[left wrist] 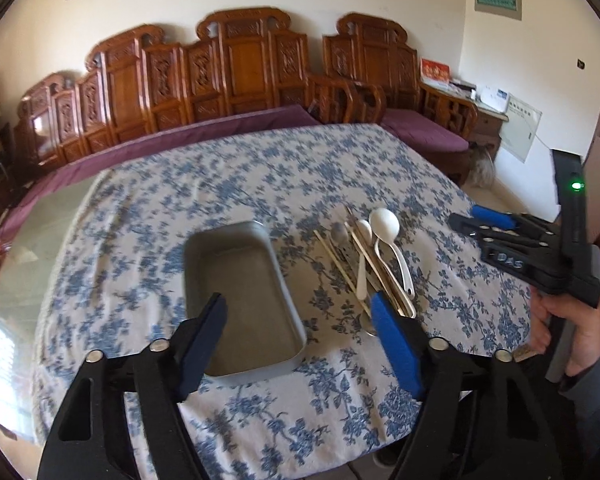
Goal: Organize utensils
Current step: 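Move the right gripper to the utensil pile and grasp the white plastic spoon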
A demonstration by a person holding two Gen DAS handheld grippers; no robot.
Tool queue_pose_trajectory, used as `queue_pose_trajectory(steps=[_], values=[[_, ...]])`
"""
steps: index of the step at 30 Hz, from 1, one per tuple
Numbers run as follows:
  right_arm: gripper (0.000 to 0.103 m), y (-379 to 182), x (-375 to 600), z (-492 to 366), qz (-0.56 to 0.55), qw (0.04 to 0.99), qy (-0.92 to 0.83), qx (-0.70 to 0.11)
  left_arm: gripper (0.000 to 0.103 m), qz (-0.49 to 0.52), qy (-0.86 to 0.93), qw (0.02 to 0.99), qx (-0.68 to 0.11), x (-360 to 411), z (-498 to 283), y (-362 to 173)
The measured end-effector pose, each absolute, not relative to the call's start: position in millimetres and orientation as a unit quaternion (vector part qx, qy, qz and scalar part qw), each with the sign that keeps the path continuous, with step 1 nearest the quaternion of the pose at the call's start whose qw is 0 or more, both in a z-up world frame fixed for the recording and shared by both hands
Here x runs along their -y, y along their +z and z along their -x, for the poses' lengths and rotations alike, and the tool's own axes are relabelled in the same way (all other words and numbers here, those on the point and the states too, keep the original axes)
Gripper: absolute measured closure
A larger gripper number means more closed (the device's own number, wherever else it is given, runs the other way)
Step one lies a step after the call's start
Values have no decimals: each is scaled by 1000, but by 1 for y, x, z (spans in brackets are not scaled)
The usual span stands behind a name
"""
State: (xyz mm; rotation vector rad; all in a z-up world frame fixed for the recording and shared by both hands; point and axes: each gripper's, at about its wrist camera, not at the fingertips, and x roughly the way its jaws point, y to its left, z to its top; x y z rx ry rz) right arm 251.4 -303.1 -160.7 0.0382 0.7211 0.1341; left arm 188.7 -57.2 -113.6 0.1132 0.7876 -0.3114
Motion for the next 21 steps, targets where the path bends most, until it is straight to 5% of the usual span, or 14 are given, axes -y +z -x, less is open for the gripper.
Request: queue_pose_trajectory(steps=[15,21], values=[[57,-259,306,-330,-38,882,99,-459,47,-56,-163,882,-439,94,-243,-179],[71,-273,310,-341,-15,871,77,-485,47,-60,-156,876,-452,100,-251,-190]])
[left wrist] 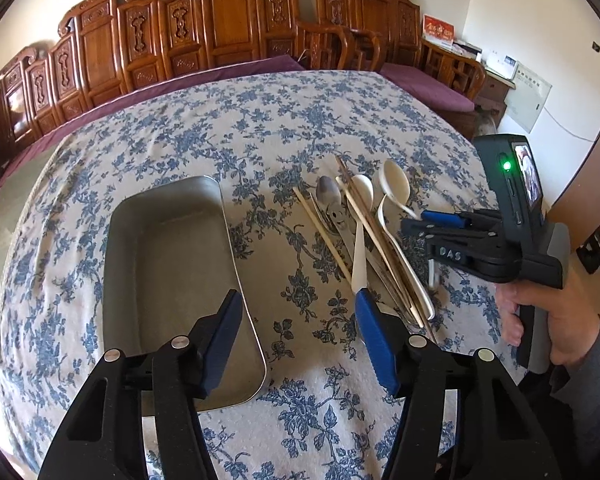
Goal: Organize utensils
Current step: 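Move the right gripper to the utensil pile and grasp the white plastic spoon, then carry the white spoon with the right gripper over the grey tray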
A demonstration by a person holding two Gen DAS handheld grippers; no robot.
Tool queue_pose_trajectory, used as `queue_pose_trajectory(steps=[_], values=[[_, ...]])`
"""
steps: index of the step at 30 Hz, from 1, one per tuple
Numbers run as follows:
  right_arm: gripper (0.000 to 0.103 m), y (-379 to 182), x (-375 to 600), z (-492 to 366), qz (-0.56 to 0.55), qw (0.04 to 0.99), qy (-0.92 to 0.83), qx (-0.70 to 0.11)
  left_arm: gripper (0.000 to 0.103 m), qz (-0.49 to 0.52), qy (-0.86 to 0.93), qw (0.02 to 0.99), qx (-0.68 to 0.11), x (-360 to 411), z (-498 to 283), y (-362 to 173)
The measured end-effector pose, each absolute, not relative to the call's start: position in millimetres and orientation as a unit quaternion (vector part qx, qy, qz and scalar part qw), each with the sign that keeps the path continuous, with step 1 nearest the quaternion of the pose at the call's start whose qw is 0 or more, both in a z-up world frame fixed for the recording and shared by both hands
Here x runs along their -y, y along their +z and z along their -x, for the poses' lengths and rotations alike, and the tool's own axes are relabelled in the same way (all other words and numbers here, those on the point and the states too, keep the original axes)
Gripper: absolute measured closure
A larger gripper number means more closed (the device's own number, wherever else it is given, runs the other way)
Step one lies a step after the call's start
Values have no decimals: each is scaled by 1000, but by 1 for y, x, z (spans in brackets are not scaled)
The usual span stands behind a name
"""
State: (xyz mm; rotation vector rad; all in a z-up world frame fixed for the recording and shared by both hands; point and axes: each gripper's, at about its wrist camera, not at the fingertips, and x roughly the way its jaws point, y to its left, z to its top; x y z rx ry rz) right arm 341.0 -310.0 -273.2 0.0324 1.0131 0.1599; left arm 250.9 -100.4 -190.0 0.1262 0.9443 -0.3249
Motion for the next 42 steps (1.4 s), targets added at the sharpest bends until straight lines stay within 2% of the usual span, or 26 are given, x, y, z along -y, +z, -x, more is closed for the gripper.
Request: queue_pose_trajectory(steps=[2,4,9,13,16,21,28,40,41,42], values=[[77,-274,316,-342,-15,870,76,-487,47,-64,-154,875,-454,104,-253,-191],[91,-274,321,-341,-9,870,71,-488,47,-65,-155,874,-456,110,-257,-193],[98,-273,334,-337,-17,868,74,-491,56,-69,-164,867,-466,129,-270,-202],[98,-267,341,-336,-27,871,79,-484,62,-64,-175,857,-480,140,-285,-213],[98,-265,344,-335,-33,872,80,-481,63,-64,-174,855,-485,149,-294,-220],[98,-262,345,-336,-40,873,82,-478,77,-57,-175,848,-498,159,-313,-231],[98,-262,346,-337,-39,874,82,-477,78,-29,-170,841,-512,156,-324,-241],[98,-257,340,-334,-34,878,88,-470,78,-63,-182,822,-536,174,-317,-261],[98,-257,340,-334,-35,878,88,-470,79,-64,-182,821,-537,174,-317,-262],[98,-257,341,-334,-35,878,88,-469,85,-70,-182,821,-537,175,-316,-263]])
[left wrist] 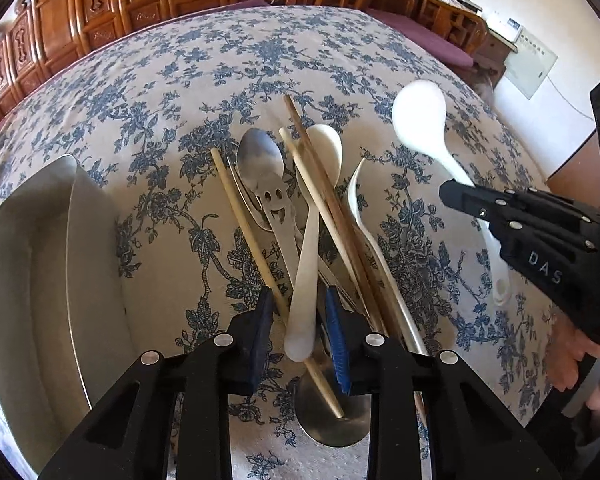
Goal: Organize utensils
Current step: 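Carry the white spoon with the right gripper over the grey tray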
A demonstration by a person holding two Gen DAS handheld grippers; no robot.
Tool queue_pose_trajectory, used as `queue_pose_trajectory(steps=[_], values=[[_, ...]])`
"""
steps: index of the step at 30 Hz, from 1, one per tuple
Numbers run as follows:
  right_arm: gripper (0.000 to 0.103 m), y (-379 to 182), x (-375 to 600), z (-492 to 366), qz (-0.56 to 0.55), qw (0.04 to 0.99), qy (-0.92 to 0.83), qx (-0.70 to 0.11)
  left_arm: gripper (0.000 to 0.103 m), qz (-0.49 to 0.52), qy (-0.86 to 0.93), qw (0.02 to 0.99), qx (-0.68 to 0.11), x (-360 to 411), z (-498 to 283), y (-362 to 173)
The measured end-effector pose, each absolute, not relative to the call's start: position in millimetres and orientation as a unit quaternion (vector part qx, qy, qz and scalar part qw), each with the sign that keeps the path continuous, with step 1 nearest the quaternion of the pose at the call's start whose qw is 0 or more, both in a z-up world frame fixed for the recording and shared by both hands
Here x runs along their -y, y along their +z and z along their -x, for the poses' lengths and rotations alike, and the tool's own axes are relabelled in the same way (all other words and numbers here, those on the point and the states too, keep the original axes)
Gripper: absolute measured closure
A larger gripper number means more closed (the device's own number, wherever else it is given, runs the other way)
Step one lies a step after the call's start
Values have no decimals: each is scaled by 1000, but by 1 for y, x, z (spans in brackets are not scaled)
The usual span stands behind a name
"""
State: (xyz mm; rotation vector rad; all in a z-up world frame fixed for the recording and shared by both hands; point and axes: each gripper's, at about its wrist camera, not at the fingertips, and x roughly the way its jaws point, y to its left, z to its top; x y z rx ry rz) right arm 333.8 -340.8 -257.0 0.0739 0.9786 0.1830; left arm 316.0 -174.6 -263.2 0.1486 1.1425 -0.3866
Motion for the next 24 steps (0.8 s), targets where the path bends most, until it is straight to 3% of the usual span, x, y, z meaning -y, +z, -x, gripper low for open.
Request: queue_pose_trajectory(steps=[3,24], values=[[98,-256,340,-334,-35,878,90,-468,91,-82,-186,827,-525,177,-312,-258],[98,-245,330,-334,-36,883,101,-456,92,-73,-180,880,-434,159,-299,-167]])
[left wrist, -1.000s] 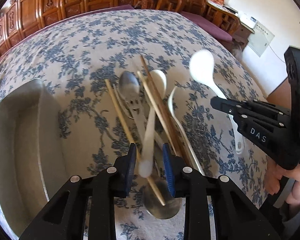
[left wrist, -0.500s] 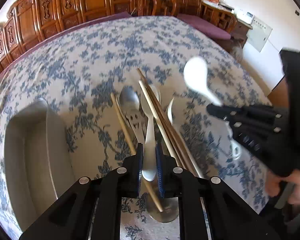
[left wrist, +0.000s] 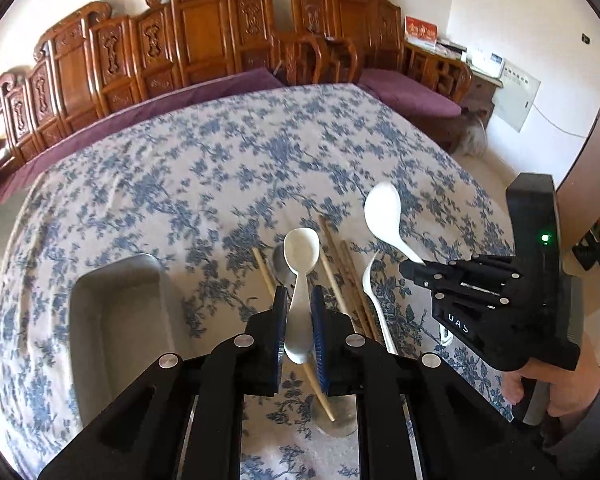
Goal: Organize utensils
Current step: 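Carry the white spoon with the right gripper over the grey tray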
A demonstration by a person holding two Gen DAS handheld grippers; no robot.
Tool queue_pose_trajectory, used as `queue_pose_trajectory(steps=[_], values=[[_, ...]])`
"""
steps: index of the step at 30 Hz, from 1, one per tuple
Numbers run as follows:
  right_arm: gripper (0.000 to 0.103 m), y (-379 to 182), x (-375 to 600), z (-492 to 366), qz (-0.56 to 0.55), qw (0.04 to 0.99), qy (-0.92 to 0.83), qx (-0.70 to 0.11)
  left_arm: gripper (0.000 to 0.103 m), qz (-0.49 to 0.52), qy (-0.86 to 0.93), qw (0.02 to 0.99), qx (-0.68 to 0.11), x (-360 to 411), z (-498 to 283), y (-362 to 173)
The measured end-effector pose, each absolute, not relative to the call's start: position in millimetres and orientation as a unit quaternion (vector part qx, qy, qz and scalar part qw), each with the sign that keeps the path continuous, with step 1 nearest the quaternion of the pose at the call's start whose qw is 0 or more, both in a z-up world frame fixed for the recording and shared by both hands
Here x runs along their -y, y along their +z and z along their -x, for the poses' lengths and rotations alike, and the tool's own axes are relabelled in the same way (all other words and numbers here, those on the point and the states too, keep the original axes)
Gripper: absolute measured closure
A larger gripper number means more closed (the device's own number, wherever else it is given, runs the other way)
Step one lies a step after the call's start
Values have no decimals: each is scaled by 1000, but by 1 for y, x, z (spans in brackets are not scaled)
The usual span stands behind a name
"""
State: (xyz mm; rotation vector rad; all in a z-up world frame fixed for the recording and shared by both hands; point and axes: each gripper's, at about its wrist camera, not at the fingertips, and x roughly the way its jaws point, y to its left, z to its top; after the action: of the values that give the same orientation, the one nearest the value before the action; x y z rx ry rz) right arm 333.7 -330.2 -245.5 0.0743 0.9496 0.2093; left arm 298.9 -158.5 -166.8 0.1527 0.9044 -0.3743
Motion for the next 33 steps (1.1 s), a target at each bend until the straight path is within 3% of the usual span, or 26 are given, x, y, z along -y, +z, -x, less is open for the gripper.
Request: queue_pose_trajectory(steps=[18,31,33], values=[[98,-213,257,-321,-23,884,184,-428,92,-46,-100,915,-388,53,-254,-141],[98,-220,217,-315,-1,873,212,-440,92,-58,-62,901,-426,23,-269,-192],[98,-221,214,-315,3,871,214,-441,103,-56,-62,897,-434,22,-272,-199]])
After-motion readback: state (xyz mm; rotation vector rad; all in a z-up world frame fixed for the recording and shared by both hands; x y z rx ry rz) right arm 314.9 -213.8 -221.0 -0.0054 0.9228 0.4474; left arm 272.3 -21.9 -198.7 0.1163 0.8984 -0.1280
